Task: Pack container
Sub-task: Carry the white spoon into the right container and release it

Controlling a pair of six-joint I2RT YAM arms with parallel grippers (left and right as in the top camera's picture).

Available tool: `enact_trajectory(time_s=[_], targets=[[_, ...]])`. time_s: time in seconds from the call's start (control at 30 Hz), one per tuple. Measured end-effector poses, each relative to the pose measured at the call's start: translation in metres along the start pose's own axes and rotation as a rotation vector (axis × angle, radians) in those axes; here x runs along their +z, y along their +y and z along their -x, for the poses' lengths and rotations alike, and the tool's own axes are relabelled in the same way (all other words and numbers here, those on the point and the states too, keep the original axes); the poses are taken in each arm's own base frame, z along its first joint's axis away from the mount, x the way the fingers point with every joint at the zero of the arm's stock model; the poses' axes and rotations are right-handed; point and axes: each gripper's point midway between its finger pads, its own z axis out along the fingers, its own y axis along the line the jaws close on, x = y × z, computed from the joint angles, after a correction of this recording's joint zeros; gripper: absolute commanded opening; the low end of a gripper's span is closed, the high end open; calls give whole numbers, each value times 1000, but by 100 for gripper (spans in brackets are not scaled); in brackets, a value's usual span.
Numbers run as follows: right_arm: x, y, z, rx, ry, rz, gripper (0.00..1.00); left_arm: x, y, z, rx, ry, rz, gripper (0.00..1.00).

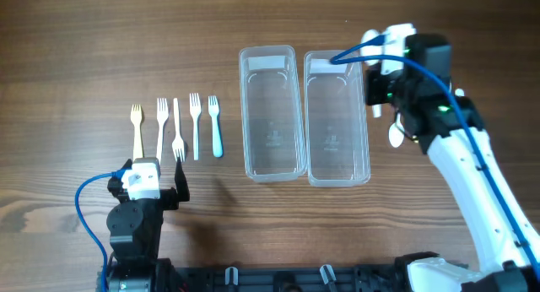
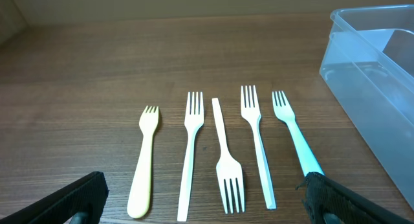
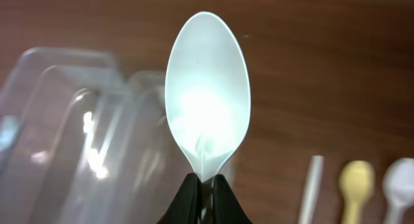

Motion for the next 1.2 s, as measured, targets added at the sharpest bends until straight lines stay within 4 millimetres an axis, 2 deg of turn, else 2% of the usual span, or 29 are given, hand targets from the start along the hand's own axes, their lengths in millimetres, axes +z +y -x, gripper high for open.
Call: enact_trajectory(time_s=[0.13, 0.2, 0.4, 0.53, 0.6, 0.63, 0.7, 0.83, 0.93, 0.97, 1.0, 1.1, 1.2], targets=[[20, 31, -13, -10, 54, 71, 4, 0, 0, 0, 0, 0, 0, 100], [36, 44, -27, -9, 105, 95, 4, 0, 0, 0, 0, 0, 0, 100], [79, 61, -68, -4, 244, 116, 4, 0, 0, 0, 0, 0, 0, 100], [90, 61, -81, -3, 285, 113, 5, 0, 0, 0, 0, 0, 0, 100], [90, 61, -81, -3, 283, 113, 12, 0, 0, 0, 0, 0, 0, 99], [90, 61, -80, -3, 281, 113, 29, 0, 0, 0, 0, 0, 0, 100], [90, 61, -80, 2, 281, 112, 40, 0, 0, 0, 0, 0, 0, 100], [84, 61, -74, -8, 263, 110, 50, 0, 0, 0, 0, 0, 0, 100], [66, 53, -64, -19, 231, 71, 76, 0, 0, 0, 0, 0, 0, 100], [60, 50, -59, -17, 218, 53, 90, 0, 0, 0, 0, 0, 0, 100], [53, 46, -55, -21, 206, 32, 100, 0, 0, 0, 0, 0, 0, 100], [23, 23, -35, -14, 141, -64, 100, 0, 0, 0, 0, 0, 0, 100], [-10, -12, -22, 24, 89, -166, 100, 0, 0, 0, 1, 0, 0, 100]])
